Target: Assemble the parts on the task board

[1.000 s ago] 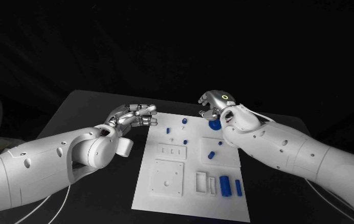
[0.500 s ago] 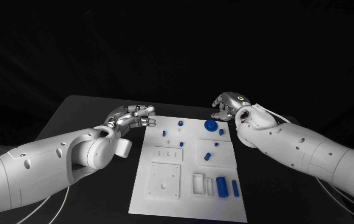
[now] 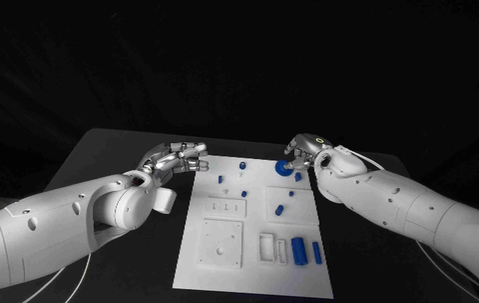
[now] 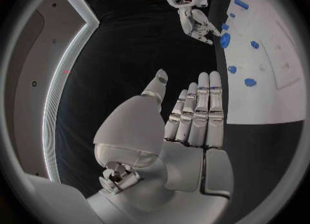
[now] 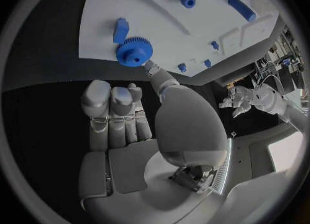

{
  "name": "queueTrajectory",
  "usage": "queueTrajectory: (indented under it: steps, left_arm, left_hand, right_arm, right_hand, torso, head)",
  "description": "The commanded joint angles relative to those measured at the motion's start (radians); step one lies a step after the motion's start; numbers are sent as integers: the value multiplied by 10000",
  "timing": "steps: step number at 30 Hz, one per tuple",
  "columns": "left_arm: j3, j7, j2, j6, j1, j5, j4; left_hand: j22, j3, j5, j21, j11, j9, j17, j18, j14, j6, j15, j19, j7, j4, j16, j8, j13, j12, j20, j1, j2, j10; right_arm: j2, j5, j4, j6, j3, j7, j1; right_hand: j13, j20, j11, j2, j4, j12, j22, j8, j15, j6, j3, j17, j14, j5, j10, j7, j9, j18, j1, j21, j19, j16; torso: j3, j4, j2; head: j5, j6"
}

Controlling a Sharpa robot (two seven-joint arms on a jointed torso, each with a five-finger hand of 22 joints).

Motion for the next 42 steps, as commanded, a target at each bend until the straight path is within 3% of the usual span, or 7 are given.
queueTrajectory:
  steps: [1,12,19,35,42]
  left_arm:
    - [8,86,18,195,2,-16,48]
    - [9,80,9,209,1,-22,66]
    - [9,79,-5,246,2,-23,66]
    - [11,70,-62,371,5,-23,65]
    - [11,63,-94,411,6,-23,62]
  left_hand:
    - [-9,-20,27,57,12,10,-13,49,-28,57,5,-44,12,-60,21,-7,11,-43,13,-40,41,-64]
    - [-9,-20,27,57,12,10,-13,49,-28,57,5,-44,12,-60,21,-7,11,-43,13,-40,41,-64]
    - [-28,-27,25,76,16,9,-14,50,-37,33,8,-54,13,-75,25,-7,11,-44,17,-74,37,-71]
    - [-47,-41,25,75,24,5,-15,50,-54,-40,16,-70,23,-71,22,-13,11,-43,25,-85,17,-99]
    - [-47,-41,25,75,24,5,-15,50,-54,-40,16,-70,23,-71,22,-13,11,-43,25,-85,17,-99]
  right_arm:
    - [45,90,-90,376,-3,178,-45]
    - [164,257,-264,526,-7,178,-125]
    - [249,361,-500,539,-7,253,-169]
    - [466,668,-895,636,-8,440,-211]
    - [507,767,-985,716,-9,477,-213]
  right_hand:
    - [13,81,16,39,-22,22,1127,-10,-15,-45,-58,12,76,-12,78,6,5,-88,-92,33,73,-15]
    - [22,103,39,94,-30,32,1136,-11,4,-85,-96,167,97,8,69,32,3,-78,-112,152,57,8]
    - [28,98,39,132,-142,44,1151,-8,0,-130,104,258,117,-16,83,46,2,-81,-131,281,42,4]
    - [29,107,24,231,-162,45,1154,-5,4,-87,225,282,125,74,77,33,2,-81,-177,321,25,-25]
    - [37,103,21,231,-139,58,1157,-18,-3,-90,233,313,133,92,89,27,-6,-85,-295,345,19,-12]
  torso:
    - [11,5,17]
    - [1,-1,1]
    - [4,-2,7]
    - [4,-18,8]
    - [-1,6,3]
  head:
    - [2,-22]
    - [-17,-51]
    - [-37,42]
    - [-46,-53]
    - [-38,-58]
